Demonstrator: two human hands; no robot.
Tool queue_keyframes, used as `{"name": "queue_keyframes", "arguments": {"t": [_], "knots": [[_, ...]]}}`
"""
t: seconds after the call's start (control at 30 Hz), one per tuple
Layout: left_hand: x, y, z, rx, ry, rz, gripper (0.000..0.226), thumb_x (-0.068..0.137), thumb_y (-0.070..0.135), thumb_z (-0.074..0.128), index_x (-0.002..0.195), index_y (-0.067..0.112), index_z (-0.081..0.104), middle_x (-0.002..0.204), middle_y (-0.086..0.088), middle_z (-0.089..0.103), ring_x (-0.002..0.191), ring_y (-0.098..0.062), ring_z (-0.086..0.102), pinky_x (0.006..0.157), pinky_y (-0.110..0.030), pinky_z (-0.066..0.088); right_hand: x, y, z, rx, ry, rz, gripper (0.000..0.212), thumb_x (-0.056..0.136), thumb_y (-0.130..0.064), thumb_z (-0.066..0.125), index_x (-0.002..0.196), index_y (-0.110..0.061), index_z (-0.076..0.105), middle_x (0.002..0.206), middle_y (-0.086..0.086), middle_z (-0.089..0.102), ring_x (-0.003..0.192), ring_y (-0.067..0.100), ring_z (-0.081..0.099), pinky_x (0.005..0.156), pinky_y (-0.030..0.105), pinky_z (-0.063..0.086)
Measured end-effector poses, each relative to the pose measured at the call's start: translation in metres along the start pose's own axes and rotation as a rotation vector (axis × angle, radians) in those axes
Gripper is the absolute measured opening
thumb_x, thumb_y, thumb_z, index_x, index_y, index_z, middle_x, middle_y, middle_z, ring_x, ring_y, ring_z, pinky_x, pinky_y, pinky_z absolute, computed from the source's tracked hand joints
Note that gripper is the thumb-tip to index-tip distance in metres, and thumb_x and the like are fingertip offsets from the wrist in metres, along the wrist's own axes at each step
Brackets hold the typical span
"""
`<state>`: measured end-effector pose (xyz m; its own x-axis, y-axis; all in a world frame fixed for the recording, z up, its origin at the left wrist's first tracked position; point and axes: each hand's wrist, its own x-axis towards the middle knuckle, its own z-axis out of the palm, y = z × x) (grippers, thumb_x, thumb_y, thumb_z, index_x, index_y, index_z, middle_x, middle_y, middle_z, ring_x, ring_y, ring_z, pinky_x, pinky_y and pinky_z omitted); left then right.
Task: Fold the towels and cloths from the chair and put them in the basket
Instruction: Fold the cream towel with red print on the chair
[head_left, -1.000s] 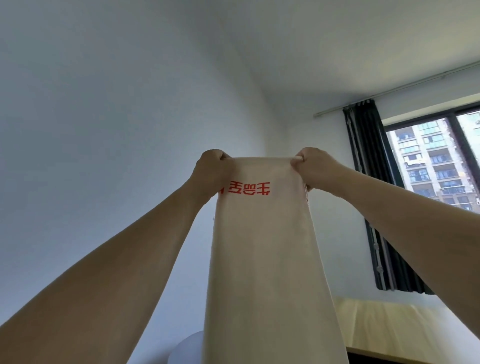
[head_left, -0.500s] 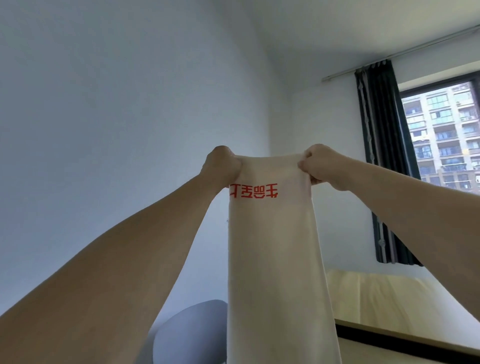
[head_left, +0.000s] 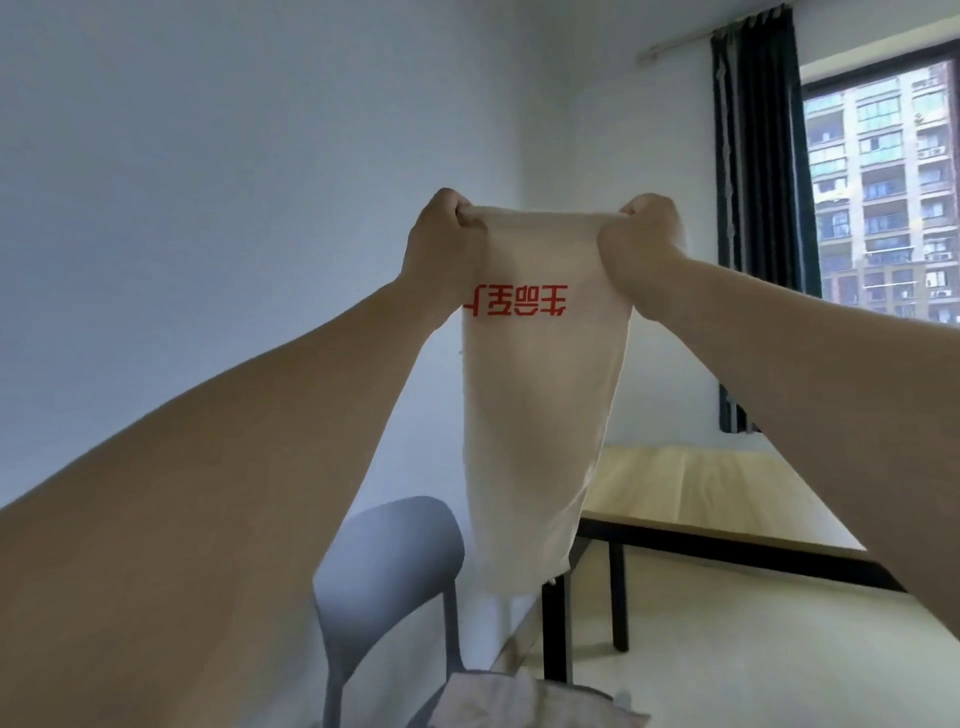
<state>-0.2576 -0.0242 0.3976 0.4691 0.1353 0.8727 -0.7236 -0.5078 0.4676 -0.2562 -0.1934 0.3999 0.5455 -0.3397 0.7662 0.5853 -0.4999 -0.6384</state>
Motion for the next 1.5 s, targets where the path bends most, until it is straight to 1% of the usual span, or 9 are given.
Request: {"name": "queue_keyframes", "arguments": {"t": [0.1, 0.23, 0.27, 0.3, 0.57, 0.7, 0.83, 1.13, 1.5], "knots": [[-0.047, -0.015, 0.010, -0.105, -0.048, -0.289, 0.020, 0.086, 0.002, 0.032, 0.092, 0.011, 0.048, 0.078, 0.002, 0.042, 0.071, -0.013, 0.039, 0.061, -0.025, 0.035, -0.040, 0.030, -0.004, -0.028, -0.181, 0.194, 0.015, 0.091, -0.008, 0.037, 0.096, -0.009, 0.051, 0.083, 0.005, 0.045, 0.061, 0.013, 0.038, 0.058, 0.029, 0.039], [-0.140, -0.068, 0.032, -0.139, -0.201, -0.722, 0.037, 0.088, 0.005, 0.036, 0.117, 0.001, 0.058, 0.069, -0.002, 0.044, 0.060, -0.015, 0.042, 0.054, -0.027, 0.034, -0.109, 0.092, -0.008, -0.247, -0.518, 0.436, 0.022, 0.091, -0.002, 0.029, 0.080, -0.005, 0.049, 0.095, 0.017, 0.056, 0.080, 0.030, 0.058, 0.073, 0.039, 0.052], [-0.168, -0.086, 0.038, -0.125, -0.257, -0.812, 0.037, 0.089, 0.005, 0.037, 0.122, -0.009, 0.031, 0.066, -0.002, 0.044, 0.058, -0.016, 0.042, 0.054, -0.026, 0.035, -0.131, 0.109, -0.010, -0.273, -0.598, 0.524, 0.023, 0.088, 0.002, 0.028, 0.080, -0.004, 0.049, 0.088, 0.016, 0.056, 0.079, 0.031, 0.058, 0.074, 0.041, 0.052], [-0.198, -0.101, 0.043, -0.104, -0.305, -0.880, 0.010, 0.090, 0.005, 0.038, 0.081, 0.008, 0.041, 0.066, -0.004, 0.045, 0.057, -0.017, 0.043, 0.056, -0.027, 0.037, -0.153, 0.126, -0.012, -0.287, -0.680, 0.618, 0.023, 0.086, 0.006, 0.028, 0.083, -0.003, 0.048, 0.084, 0.015, 0.056, 0.076, 0.031, 0.059, 0.074, 0.042, 0.052], [-0.381, -0.198, 0.060, 0.251, -0.835, -0.953, 0.021, 0.091, 0.011, 0.037, 0.100, 0.013, 0.056, 0.100, -0.012, 0.062, 0.089, -0.027, 0.061, 0.074, -0.038, 0.054, -0.289, 0.261, 0.002, -0.592, -1.316, 0.943, 0.039, 0.082, 0.012, 0.039, 0.117, 0.000, 0.048, 0.101, 0.019, 0.065, 0.089, 0.032, 0.068, 0.071, 0.038, 0.060], [-0.393, -0.230, 0.068, 0.226, -0.912, -0.963, 0.014, 0.092, 0.021, 0.045, 0.096, 0.015, 0.058, 0.094, -0.006, 0.063, 0.082, -0.023, 0.060, 0.073, -0.035, 0.054, -0.296, 0.292, 0.025, -0.505, -1.306, 0.990, 0.040, 0.082, 0.011, 0.038, 0.118, -0.003, 0.047, 0.105, 0.018, 0.065, 0.095, 0.033, 0.069, 0.069, 0.037, 0.061], [-0.354, -0.272, 0.092, 0.184, -0.677, -0.981, 0.022, 0.094, 0.016, 0.038, 0.095, 0.018, 0.059, 0.086, -0.003, 0.058, 0.082, -0.023, 0.056, 0.065, -0.030, 0.045, -0.256, 0.303, 0.059, -0.302, -1.173, 0.960, 0.039, 0.078, 0.009, 0.040, 0.114, -0.006, 0.045, 0.103, 0.017, 0.060, 0.087, 0.031, 0.065, 0.069, 0.038, 0.060], [-0.299, -0.384, 0.164, 0.297, -0.405, -0.981, 0.039, 0.095, 0.022, 0.034, 0.126, 0.007, 0.052, 0.128, -0.015, 0.057, 0.112, -0.033, 0.056, 0.084, -0.032, 0.044, -0.207, 0.404, 0.162, -0.235, -0.896, 0.781, 0.014, 0.088, -0.010, 0.054, 0.101, -0.005, 0.059, 0.103, 0.014, 0.063, 0.095, 0.029, 0.064, 0.085, 0.039, 0.057], [-0.349, -0.470, 0.191, 0.051, -0.611, -0.973, 0.022, 0.083, 0.023, 0.040, 0.072, 0.021, 0.059, 0.075, -0.004, 0.062, 0.075, -0.023, 0.063, 0.069, -0.039, 0.049, -0.247, 0.503, 0.209, -0.041, -0.936, 1.007, 0.021, 0.080, -0.006, 0.062, 0.100, -0.008, 0.060, 0.106, 0.019, 0.067, 0.096, 0.035, 0.067, 0.087, 0.049, 0.055]]}}
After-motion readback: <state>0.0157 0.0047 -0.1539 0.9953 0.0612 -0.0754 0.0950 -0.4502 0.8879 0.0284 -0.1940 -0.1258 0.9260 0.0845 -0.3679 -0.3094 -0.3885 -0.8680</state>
